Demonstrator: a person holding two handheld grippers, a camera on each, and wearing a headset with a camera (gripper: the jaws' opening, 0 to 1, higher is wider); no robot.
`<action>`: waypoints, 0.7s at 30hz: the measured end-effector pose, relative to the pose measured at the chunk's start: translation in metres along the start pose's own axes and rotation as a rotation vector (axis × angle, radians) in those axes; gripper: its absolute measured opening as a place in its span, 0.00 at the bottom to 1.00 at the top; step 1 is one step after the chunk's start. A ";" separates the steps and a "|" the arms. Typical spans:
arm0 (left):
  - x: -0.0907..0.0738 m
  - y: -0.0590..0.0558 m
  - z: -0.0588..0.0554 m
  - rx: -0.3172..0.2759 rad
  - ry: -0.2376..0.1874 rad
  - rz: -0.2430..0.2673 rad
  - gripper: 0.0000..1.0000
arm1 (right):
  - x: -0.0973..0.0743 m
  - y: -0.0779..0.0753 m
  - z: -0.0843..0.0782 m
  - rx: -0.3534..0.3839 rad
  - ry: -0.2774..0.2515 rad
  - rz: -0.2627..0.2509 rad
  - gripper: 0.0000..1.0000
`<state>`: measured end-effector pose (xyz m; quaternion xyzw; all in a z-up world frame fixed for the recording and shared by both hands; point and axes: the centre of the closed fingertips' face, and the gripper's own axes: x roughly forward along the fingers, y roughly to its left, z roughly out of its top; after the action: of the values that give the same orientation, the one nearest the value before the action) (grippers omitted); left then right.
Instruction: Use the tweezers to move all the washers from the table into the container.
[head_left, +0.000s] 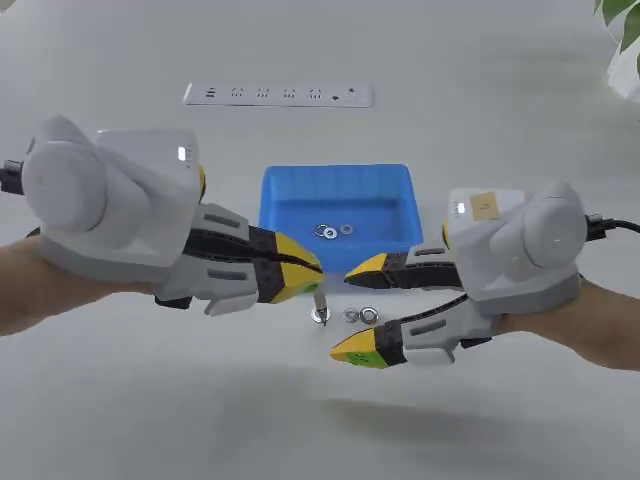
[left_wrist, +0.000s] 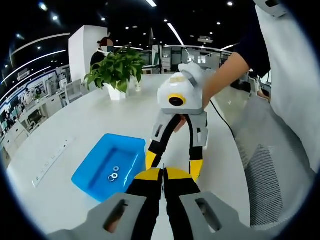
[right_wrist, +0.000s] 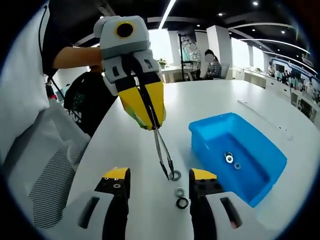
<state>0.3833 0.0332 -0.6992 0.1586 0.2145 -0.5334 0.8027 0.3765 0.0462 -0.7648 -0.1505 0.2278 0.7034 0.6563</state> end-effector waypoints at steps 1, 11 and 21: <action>0.000 0.000 0.000 0.000 0.001 -0.003 0.05 | 0.003 0.000 0.000 -0.006 0.005 0.007 0.47; 0.005 0.000 0.001 0.006 0.005 -0.013 0.05 | 0.016 -0.001 0.002 -0.061 0.040 0.071 0.27; 0.006 -0.001 0.000 0.009 0.012 -0.016 0.05 | 0.020 -0.006 -0.002 -0.108 0.064 0.077 0.13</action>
<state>0.3840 0.0280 -0.7019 0.1638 0.2180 -0.5399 0.7963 0.3802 0.0630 -0.7776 -0.1992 0.2161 0.7340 0.6123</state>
